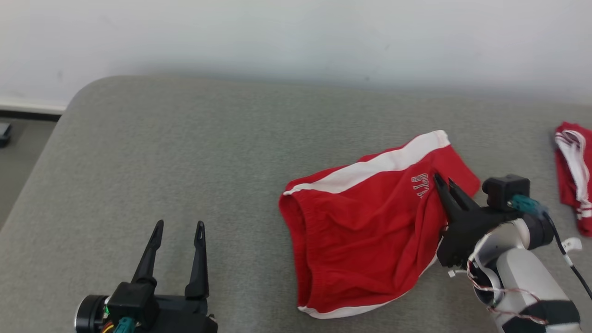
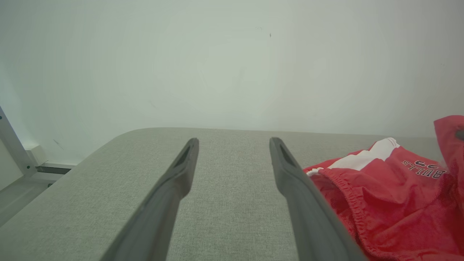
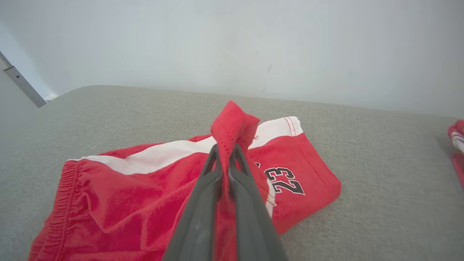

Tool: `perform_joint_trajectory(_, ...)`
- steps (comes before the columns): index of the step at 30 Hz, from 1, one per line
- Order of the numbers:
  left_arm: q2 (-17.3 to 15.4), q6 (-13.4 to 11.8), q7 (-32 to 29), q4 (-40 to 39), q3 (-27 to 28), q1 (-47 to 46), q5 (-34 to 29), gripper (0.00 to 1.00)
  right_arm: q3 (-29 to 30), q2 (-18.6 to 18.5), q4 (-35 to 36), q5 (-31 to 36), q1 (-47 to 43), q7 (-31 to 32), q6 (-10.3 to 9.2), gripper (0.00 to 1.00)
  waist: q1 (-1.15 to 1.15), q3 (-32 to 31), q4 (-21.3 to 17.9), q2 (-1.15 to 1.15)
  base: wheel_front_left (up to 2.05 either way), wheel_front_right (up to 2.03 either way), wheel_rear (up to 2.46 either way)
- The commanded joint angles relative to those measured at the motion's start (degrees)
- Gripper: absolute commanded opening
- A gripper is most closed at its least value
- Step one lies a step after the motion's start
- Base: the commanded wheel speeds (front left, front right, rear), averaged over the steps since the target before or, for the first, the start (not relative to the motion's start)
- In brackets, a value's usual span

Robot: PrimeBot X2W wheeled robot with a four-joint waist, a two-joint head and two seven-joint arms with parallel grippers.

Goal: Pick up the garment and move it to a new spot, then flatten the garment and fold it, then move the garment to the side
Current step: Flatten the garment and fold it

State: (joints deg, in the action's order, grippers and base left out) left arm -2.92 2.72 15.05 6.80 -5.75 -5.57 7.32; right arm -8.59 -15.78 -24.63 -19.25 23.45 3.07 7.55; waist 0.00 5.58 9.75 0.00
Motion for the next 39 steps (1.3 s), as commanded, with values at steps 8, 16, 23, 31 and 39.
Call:
perform_joint_trajectory(8, 0.05, -0.49, 0.16, 1.74, -3.82, -2.98, 1.86, 1.00, -1.92, 2.38, -19.92, 2.24, 9.49, -4.38, -0.16, 1.00, 0.00, 2.27, 7.83, 0.00, 0.00, 0.00, 0.00)
perform_joint_trajectory(16, 0.06, -0.93, 0.16, 1.64, -2.25, -1.48, 1.25, 1.00, -5.78, 1.75, -22.74, -2.10, 11.35, -12.67, -0.16, 1.00, 0.00, 1.03, 5.48, 0.00, 0.00, 0.00, 0.00)
perform_joint_trajectory(23, 0.04, -0.72, 0.16, 0.25, -0.50, -0.22, 0.32, 1.00, -6.82, -3.70, -19.10, -7.04, 9.71, -14.80, -0.16, 1.00, 0.00, 0.72, 2.33, 0.00, 0.00, 0.00, 0.00)
perform_joint_trajectory(31, 0.05, 0.08, 0.16, 0.20, -0.61, -1.15, 0.43, 1.00, -8.38, -5.16, -20.19, -9.69, 8.95, -10.53, -0.16, 1.00, 0.00, 1.99, 2.09, 0.00, 0.00, 0.00, 0.00)
perform_joint_trajectory(39, 0.04, -0.46, 0.16, 0.50, -2.12, -1.90, 1.18, 1.00, -11.16, -3.58, -24.16, -11.09, 9.41, -7.47, -0.16, 0.44, 0.00, 2.72, 3.32, 0.00, 0.00, 0.00, 0.00)
